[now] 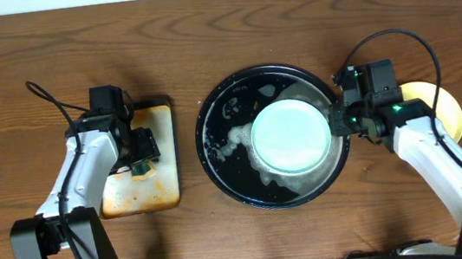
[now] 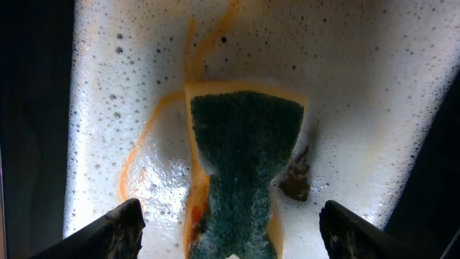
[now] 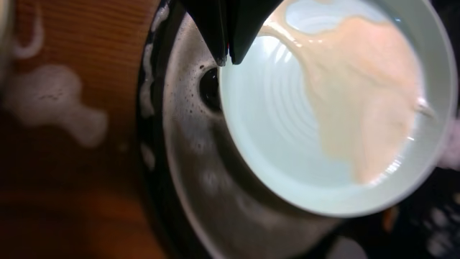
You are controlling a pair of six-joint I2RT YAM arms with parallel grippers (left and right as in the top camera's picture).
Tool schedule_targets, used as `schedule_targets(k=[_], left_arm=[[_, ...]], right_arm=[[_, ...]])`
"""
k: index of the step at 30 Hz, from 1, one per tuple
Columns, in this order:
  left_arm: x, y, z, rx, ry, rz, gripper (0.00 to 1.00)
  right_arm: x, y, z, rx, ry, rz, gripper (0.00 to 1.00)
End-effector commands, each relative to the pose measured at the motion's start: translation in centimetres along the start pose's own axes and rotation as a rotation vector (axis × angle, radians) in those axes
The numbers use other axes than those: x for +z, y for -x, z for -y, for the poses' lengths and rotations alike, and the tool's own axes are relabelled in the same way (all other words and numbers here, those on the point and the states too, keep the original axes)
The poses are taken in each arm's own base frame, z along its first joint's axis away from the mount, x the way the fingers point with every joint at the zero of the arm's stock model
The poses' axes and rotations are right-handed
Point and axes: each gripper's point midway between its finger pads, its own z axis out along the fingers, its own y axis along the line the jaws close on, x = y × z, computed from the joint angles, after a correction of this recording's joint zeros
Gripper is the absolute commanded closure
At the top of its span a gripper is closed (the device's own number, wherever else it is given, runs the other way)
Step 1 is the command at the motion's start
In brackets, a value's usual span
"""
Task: Clean dirty plates on tray and stack at the side
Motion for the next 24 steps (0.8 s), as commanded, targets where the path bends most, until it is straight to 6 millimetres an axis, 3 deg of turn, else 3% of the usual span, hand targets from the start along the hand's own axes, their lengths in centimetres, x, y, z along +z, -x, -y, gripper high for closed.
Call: schedule_targets(k=[1, 3, 5, 8, 12, 17, 24], left_arm=[[0.2, -0.4, -0.2, 0.005, 0.008, -0.010, 0.20], [0.2, -0.4, -0.2, 0.005, 0.008, -0.010, 0.20], [0.2, -0.4, -0.2, 0.005, 0.008, -0.010, 0.19], [0.2, -0.4, -0.2, 0.005, 0.008, -0.010, 0.19], [0.2, -0.4, -0.2, 0.005, 0.008, -0.010, 0.18], [0.2, -0.4, -0.2, 0.005, 0.008, -0.010, 0.18], [0.2, -0.4, -0.2, 0.005, 0.008, -0.010, 0.17]], right_arm=[[-1.2, 0.3, -0.7, -0.045, 0.002, 0.026, 0.99], [-1.0, -0.6, -0.5, -0.039, -0.003, -0.011, 0.97], [-0.3, -1.5, 0.0, -0.027, -0.017, -0.056, 0.82], [1.8, -2.7, 0.3, 0.012, -0.013, -0.126, 0.69], [4.0, -3.5, -0.7, 0.025, 0.063, -0.173, 0.67], [6.1, -3.8, -0.5, 0.040, 0.068, -0.191, 0.75], [6.8, -4.2, -0.2, 0.043, 0.061, -0.207, 0.95]])
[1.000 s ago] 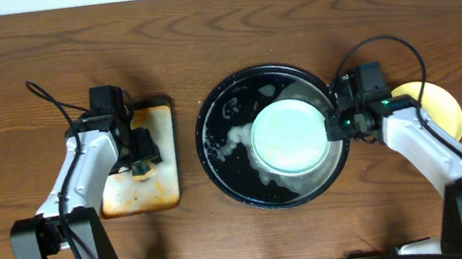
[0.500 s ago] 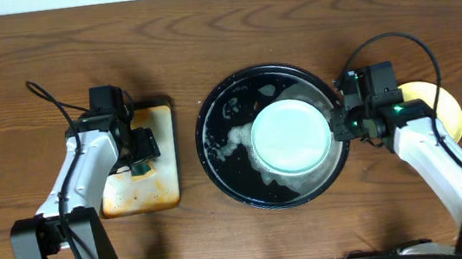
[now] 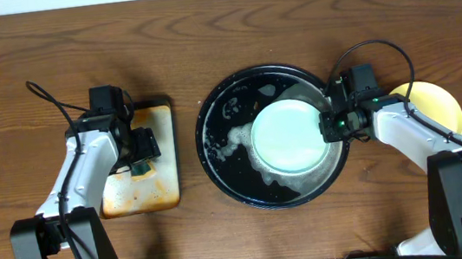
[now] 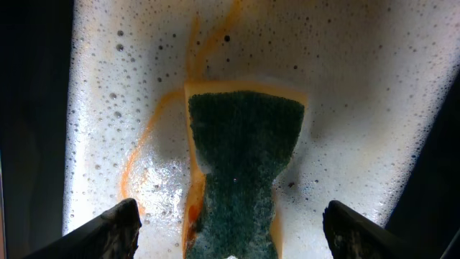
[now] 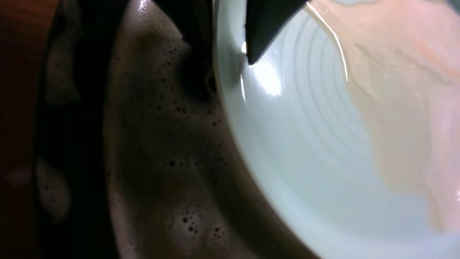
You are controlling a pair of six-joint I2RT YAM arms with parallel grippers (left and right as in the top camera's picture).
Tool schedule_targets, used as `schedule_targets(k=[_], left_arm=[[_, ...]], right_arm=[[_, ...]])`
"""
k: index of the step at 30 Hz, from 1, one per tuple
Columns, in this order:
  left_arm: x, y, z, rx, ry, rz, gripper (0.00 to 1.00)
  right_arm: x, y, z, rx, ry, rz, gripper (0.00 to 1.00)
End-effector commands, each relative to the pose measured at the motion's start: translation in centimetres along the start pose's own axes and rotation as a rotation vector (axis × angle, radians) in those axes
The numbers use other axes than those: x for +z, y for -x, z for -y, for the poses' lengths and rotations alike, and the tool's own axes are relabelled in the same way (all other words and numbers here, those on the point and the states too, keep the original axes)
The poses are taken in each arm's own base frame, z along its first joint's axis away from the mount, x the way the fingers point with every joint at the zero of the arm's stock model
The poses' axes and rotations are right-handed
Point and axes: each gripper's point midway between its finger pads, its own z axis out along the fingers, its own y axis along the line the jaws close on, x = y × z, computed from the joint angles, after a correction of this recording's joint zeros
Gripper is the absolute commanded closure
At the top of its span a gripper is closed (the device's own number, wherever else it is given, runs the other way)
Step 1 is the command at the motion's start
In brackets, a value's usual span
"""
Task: Clean dirty plates on tray and stack at the side
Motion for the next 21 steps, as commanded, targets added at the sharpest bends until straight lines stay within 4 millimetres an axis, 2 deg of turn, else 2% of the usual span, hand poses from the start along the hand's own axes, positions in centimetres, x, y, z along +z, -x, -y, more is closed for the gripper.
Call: schedule_targets(k=[1, 6, 10, 14, 17, 21], left_arm=[[0.1, -0.4, -0.2, 0.005, 0.008, -0.009, 0.17], [0.1, -0.4, -0.2, 0.005, 0.008, -0.009, 0.17], [0.1, -0.4, -0.2, 0.005, 0.008, -0.009, 0.17], [0.1, -0.4, -0.2, 0.005, 0.008, -0.009, 0.17], [0.1, -0.4, -0.2, 0.005, 0.008, -0.009, 0.16], [0.1, -0.4, -0.2, 0.005, 0.008, -0.009, 0.16]], right_arm=[[0.5, -0.3, -0.5, -0.007, 0.016, -0.016, 0.99], [-0.1, 0.5, -0.3, -0.014, -0.008, 0.016, 0.99], [-3.3, 2.7, -0.5, -0.028, -0.043, 0.091, 0.99], [-8.2, 5.6, -2.2, -0.098, -0.040, 0.245, 0.99], [-10.2, 6.1, -2.4, -0.122, -0.097, 0.306, 0.99], [-10.9, 5.5, -2.2, -0.146, -0.183, 0.306, 0.99]])
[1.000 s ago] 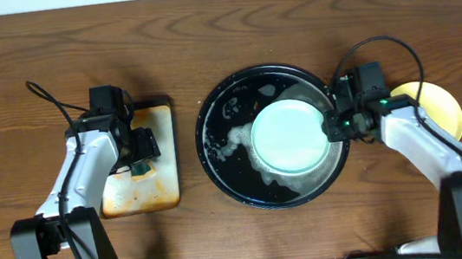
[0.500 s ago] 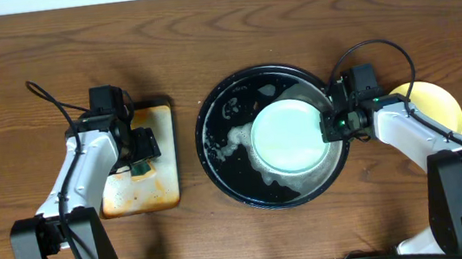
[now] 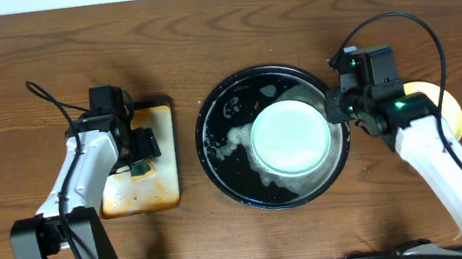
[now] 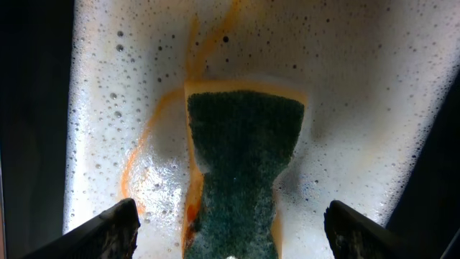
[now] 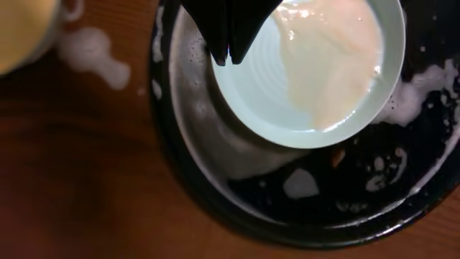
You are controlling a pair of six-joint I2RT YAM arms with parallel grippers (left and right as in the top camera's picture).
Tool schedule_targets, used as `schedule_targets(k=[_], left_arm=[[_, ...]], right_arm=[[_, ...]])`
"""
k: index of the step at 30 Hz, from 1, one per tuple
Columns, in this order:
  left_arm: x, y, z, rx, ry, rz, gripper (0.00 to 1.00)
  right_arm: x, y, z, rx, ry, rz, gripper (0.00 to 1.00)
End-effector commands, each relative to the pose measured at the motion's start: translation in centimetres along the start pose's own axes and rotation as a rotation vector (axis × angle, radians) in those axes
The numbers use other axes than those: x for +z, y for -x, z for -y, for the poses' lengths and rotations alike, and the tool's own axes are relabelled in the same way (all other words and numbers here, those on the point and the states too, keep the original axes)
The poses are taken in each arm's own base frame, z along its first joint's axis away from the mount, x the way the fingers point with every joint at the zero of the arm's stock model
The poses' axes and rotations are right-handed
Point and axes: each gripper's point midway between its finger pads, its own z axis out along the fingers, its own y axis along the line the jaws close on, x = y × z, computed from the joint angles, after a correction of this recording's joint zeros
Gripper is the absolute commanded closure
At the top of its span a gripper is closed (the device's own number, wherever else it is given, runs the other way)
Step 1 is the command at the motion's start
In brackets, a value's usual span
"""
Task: Clean dirty plates on tray and stack at the side
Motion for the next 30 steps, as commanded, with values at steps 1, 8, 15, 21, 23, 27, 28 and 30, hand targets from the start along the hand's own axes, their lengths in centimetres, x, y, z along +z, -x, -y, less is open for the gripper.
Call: schedule_targets(k=[1, 8, 15, 21, 23, 27, 28, 30], left_arm=[[0.1, -0.4, -0.2, 0.005, 0.008, -0.009, 0.16], [0.1, -0.4, -0.2, 0.005, 0.008, -0.009, 0.16], [0.1, -0.4, -0.2, 0.005, 0.008, -0.009, 0.16], [0.1, -0.4, -0.2, 0.005, 0.008, -0.009, 0.16], [0.1, -0.4, -0.2, 0.005, 0.008, -0.009, 0.16], [0.1, -0.4, -0.2, 0.005, 0.008, -0.009, 0.16], [0.1, -0.4, -0.2, 0.005, 0.008, -0.009, 0.16], [0.1, -0.4, -0.2, 0.005, 0.008, -0.009, 0.16]], right_arm=[[-0.1, -0.8, 0.6, -0.055, -0.106, -0.024, 0.99], [2.4, -4.6, 0.6, -0.066, -0.083, -0.197, 0.92], [6.5, -8.0, 0.6, 0.066, 0.081, -0.357, 0.81], [8.2, -9.7, 0.5, 0.115, 0.176, -0.427, 0.75], [8.6, -10.2, 0.6, 0.119, 0.177, -0.443, 0.80], [9.5, -11.1, 0.6, 0.128, 0.182, -0.474, 0.97], [9.5, -11.1, 0.5, 0.130, 0.187, -0.474, 0.99], [9.4, -10.8, 0.5, 0.127, 0.186, -0.463, 0.99]])
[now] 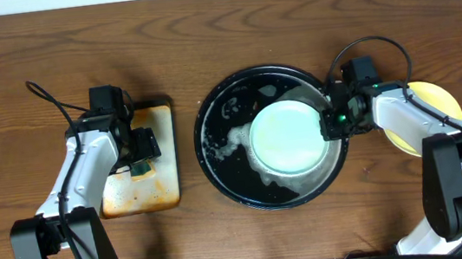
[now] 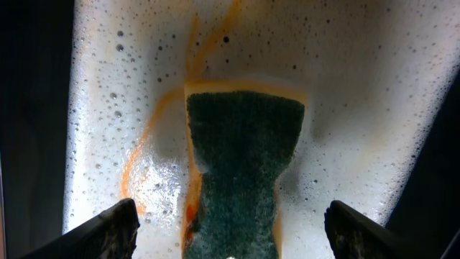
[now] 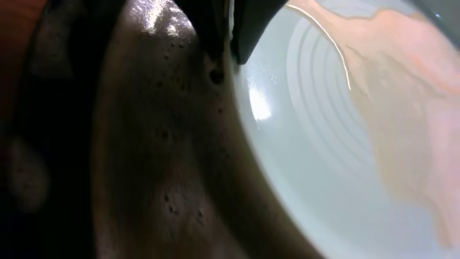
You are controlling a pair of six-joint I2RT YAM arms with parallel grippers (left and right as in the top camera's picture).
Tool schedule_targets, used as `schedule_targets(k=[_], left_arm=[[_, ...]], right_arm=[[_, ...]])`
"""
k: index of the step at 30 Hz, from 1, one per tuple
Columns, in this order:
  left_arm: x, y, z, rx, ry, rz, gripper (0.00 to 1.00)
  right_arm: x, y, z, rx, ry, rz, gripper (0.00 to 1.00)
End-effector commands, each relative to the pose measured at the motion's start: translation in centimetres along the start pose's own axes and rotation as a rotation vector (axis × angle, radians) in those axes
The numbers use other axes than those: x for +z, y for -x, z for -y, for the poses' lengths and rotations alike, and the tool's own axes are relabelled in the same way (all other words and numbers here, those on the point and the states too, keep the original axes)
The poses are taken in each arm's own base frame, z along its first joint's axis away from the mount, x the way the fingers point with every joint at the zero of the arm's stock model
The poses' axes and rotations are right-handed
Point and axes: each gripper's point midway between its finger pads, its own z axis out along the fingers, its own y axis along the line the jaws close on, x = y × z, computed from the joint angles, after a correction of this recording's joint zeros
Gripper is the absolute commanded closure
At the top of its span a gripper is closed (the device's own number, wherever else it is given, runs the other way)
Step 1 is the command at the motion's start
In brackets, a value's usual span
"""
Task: Clean dirty plates on tray and stack at the side
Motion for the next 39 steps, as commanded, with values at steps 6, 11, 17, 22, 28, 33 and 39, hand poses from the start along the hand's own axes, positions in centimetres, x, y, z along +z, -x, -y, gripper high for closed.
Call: schedule_targets(k=[6, 11, 17, 22, 28, 33, 39], left_arm=[[0.1, -0.4, -0.2, 0.005, 0.008, -0.009, 0.16], [0.1, -0.4, -0.2, 0.005, 0.008, -0.009, 0.16], [0.1, -0.4, -0.2, 0.005, 0.008, -0.009, 0.16], [0.1, -0.4, -0.2, 0.005, 0.008, -0.009, 0.16], [0.1, -0.4, -0.2, 0.005, 0.008, -0.009, 0.16], [0.1, -0.4, -0.2, 0.005, 0.008, -0.009, 0.16], [0.1, -0.4, -0.2, 0.005, 0.008, -0.009, 0.16]], right_arm=[[-2.4, 1.8, 0.1, -0.005, -0.055, 0.091, 0.99], [-5.9, 3.7, -0.6, -0.040, -0.077, 0.223, 0.99], [-8.0, 4.3, -1.5, -0.117, -0.129, 0.287, 0.99], [-6.7, 2.6, -0.9, -0.106, -0.155, 0.201, 0.93], [-3.1, 0.9, -0.8, -0.081, -0.095, 0.073, 0.72], [0.1, 0.5, -0.8, -0.059, -0.042, 0.012, 0.90], [0.7, 0.8, -1.3, -0.035, 0.004, 0.020, 0.99]])
